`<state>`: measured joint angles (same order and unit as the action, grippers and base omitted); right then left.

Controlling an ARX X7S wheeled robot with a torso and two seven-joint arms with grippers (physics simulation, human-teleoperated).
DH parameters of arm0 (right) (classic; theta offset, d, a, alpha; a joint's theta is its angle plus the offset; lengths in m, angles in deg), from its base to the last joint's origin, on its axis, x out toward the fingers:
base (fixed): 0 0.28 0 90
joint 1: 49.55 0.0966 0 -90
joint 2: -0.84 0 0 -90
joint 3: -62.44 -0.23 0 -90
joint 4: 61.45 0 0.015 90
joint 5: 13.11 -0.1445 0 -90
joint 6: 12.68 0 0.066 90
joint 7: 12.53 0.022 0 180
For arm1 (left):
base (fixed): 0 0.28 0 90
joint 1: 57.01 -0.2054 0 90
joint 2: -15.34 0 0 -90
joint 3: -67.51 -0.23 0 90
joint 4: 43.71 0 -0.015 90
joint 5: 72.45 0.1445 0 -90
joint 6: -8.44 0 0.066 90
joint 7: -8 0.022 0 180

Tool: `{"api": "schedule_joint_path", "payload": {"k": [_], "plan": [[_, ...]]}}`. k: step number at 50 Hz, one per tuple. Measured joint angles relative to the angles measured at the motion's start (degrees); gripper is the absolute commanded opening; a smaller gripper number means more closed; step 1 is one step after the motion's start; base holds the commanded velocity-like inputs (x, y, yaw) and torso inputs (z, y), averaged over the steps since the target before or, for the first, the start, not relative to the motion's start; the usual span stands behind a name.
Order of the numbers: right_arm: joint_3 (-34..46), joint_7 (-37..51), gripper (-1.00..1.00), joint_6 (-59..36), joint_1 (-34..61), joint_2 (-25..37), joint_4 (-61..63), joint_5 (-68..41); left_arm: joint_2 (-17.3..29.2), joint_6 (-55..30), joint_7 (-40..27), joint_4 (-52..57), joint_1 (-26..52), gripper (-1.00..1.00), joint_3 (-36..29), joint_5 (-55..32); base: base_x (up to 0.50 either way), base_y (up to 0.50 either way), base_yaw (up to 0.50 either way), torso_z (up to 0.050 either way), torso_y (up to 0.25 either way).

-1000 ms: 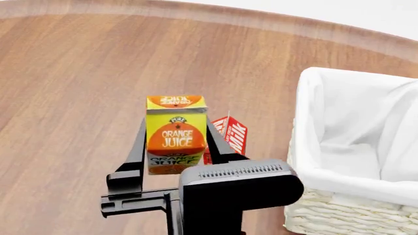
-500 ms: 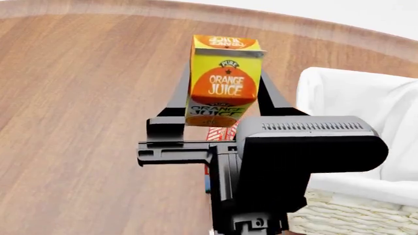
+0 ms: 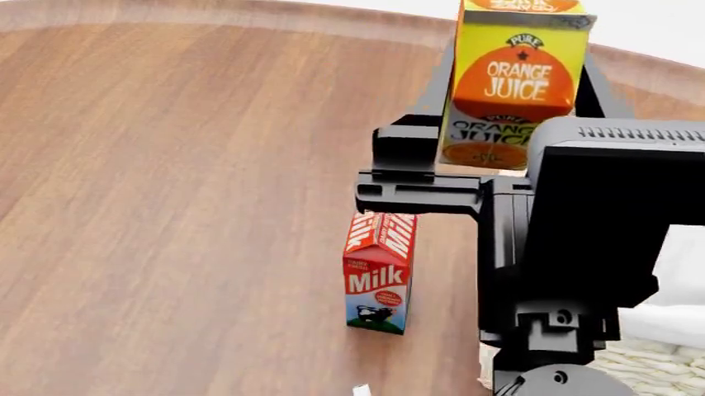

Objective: Pick up the orange juice, and put it in the basket.

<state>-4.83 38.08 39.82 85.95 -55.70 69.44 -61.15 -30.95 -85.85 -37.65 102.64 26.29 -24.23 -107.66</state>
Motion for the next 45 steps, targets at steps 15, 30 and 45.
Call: {"api": "schedule_joint_path", "payload": {"k": [15,30,45], "plan": [[-6.3,0.8,-1.0,-3.7,0.0,7.7,0.2,-6.1,0.6,0.4,-0.4,0.3,-0.3,1.0,0.1,-0.1,0.0,0.0,0.0,0.001,0.001],[-12.1,-0.4,-1.0,-3.2,-3.2,12.9,-2.7,-10.0,1.2,1.0,-0.7,0.2,-0.7,1.0,0.5,-0.4,0.0,0.0,0.0,0.0,0.001],[-13.8,-2.1,-1.0,-5.2,-2.1,15.8,-6.8,-12.9,1.7,1.7,-1.0,0.0,-1.1,1.0,0.9,-0.7,0.0,0.0,0.0,0.0,0.001]]}}
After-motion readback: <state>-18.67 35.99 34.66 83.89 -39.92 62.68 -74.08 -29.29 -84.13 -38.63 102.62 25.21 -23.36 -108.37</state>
